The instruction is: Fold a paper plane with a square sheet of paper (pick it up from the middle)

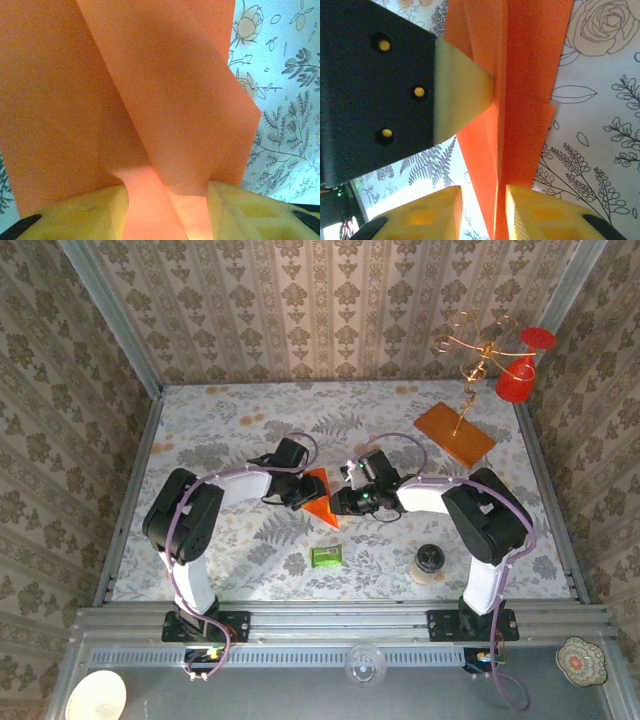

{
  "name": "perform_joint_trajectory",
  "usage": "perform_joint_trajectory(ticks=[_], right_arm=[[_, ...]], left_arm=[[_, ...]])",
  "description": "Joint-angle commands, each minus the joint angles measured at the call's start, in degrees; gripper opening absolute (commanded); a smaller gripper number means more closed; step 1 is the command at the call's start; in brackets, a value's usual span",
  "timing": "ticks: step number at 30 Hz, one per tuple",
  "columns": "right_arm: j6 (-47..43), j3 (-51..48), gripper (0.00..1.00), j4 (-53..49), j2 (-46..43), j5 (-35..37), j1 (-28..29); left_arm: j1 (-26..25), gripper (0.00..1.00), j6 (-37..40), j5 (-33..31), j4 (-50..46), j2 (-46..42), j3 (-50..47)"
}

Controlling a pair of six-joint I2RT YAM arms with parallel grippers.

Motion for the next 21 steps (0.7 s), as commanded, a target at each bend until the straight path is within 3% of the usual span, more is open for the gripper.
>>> perform_joint_trajectory(ticks=[1, 21], right_arm=[[1.51, -0.50, 0.30, -0.92, -0.72, 0.06, -0.24], [0.87, -1.13, 0.24, -5.28, 0.89, -2.57, 0.02]], left_arm=[[-0.59, 0.48, 1.72, -3.02, -6.68, 3.27, -0.90], [-0.57, 0.49, 1.85, -3.08, -7.69, 3.45, -0.84]])
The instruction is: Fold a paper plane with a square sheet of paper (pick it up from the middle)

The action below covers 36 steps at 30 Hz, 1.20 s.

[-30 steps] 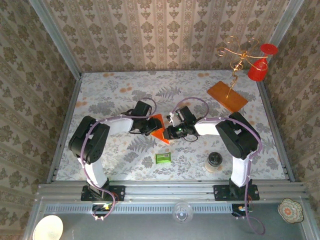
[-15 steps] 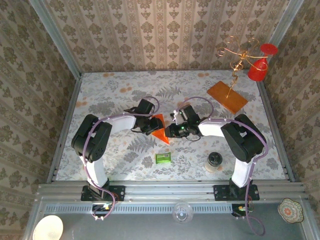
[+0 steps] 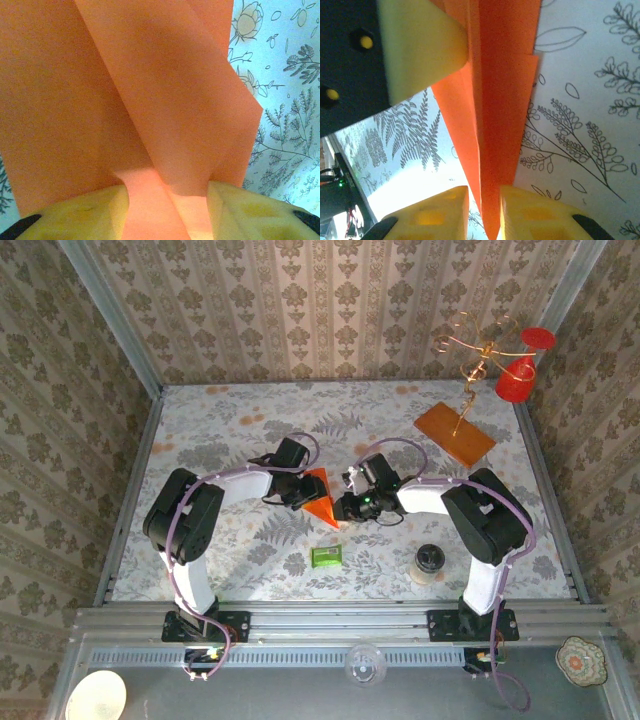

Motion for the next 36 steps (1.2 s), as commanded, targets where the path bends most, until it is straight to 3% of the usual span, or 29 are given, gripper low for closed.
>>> perform_joint_trajectory(ticks=[1, 14, 19, 26, 36], right_arm=[[-0.45, -0.03, 0.23, -1.64, 1.15, -1.61, 0.11], [-1.32, 0.90, 0.12, -4.87, 3.56, -1.33, 0.55], [-1.29, 1.51, 0.15, -7.04, 3.31, 0.70, 0.55], [1.36, 0.01, 0.25, -2.74, -2.81, 1.54, -0.95], [1.20, 4.42, 0.26, -2.51, 2.51, -1.96, -1.03]], left_arm=[[-0.32, 0.49, 1.04, -2.55, -7.09, 3.29, -1.20], [-0.24, 0.49, 0.78, -2.55, -7.65, 3.60, -1.05], [-0.24, 0.49, 1.38, -2.38, -8.50, 4.08, -0.53], [-0.15, 0.50, 2.00, -2.38, -9.36, 4.00, -0.17], [-0.15, 0.52, 2.27, -2.07, -9.73, 4.17, -0.23]])
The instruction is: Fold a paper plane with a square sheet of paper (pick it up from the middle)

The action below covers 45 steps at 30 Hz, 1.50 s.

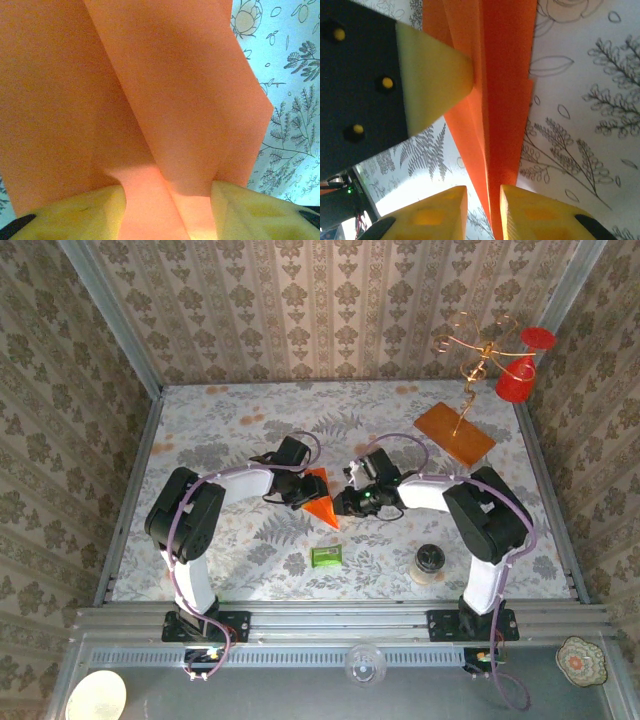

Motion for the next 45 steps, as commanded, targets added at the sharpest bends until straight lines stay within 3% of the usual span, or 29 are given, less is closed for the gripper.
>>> perform_joint_trajectory(ticks=[1, 16, 31, 34, 41, 45], right_arm=[[0.43, 1.76, 0.26, -0.19, 2.11, -2.04, 0.01], [0.24, 2.28, 0.14, -2.03, 5.23, -1.55, 0.01], [-0.73, 2.79, 0.12, -5.84, 7.28, 0.21, -0.07], [-0.80, 2.89, 0.12, -5.91, 7.49, 0.35, -0.07], [-0.98, 3.22, 0.12, -6.35, 7.81, 0.53, -0.07], [-0.89, 3.44, 0.12, -6.43, 7.82, 0.57, -0.07]], left_arm=[[-0.15, 0.52, 1.40, -2.10, -7.78, 3.56, -1.78], [-0.10, 0.52, 1.61, -1.16, -7.69, 2.83, -0.88], [2.26, 0.55, 4.86, 3.73, -0.42, -7.59, 4.44], [2.90, 0.50, 4.34, 5.49, 3.69, -8.65, 1.71], [3.02, 0.30, 1.64, 12.83, 12.86, -5.32, -1.09], [3.10, 0.20, 0.96, 13.51, 13.41, -3.07, -1.09]])
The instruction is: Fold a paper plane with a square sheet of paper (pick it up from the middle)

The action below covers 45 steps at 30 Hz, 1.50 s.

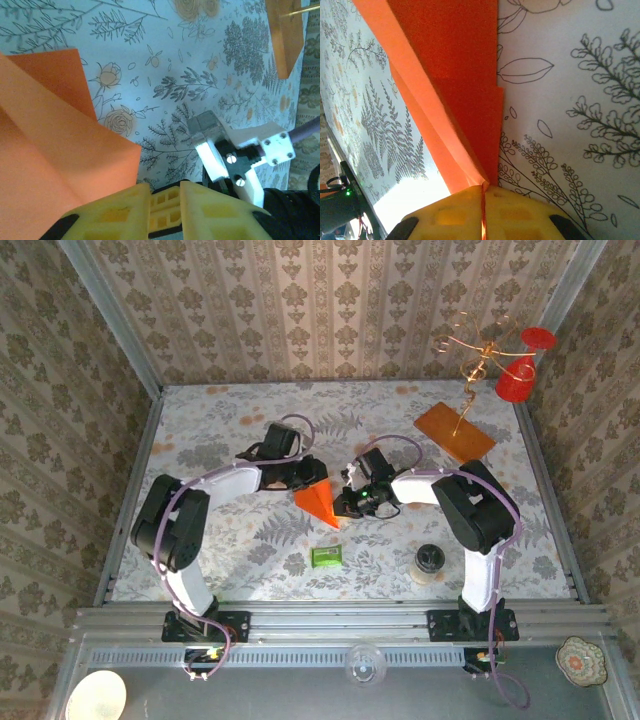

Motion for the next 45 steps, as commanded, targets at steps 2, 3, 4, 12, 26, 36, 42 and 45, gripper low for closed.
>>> perform_joint_trajectory(ticks=[2, 3, 4, 12, 26, 36, 42, 45], right_arm=[[-1.12, 0.12, 0.12, -3.51, 2.72, 2.19, 0.21], [-1.15, 0.13, 0.12, -3.62, 2.76, 2.17, 0.21], [-1.12, 0.21, 0.12, -3.68, 2.74, 2.17, 0.21], [-1.43, 0.67, 0.12, -4.53, 2.95, 2.59, 0.13], [-1.59, 0.91, 0.13, -5.32, 3.15, 3.05, 0.12], [-1.72, 0.91, 0.14, -5.47, 3.14, 3.05, 0.12], [-1.73, 0.82, 0.15, -5.57, 3.25, 3.21, 0.12], [-1.74, 0.83, 0.15, -5.44, 3.24, 3.14, 0.09]], left_arm=[[0.22, 0.17, -0.77, 2.14, 1.92, 2.48, -0.63], [0.39, 0.17, -0.77, 1.89, 1.57, 2.90, -0.55], [0.59, 0.16, -0.93, 1.73, 1.46, 3.28, -0.63], [1.45, 0.12, -2.24, -0.11, -0.48, 5.42, -1.28], [2.11, 0.10, -2.00, -0.56, -1.97, 7.41, -0.89], [2.20, 0.08, -2.06, -1.35, -2.49, 8.06, -0.87], [2.37, 0.08, -2.17, -1.88, -2.49, 7.80, -1.49], [2.37, 0.08, -2.00, -1.49, -2.04, 8.23, -1.33]])
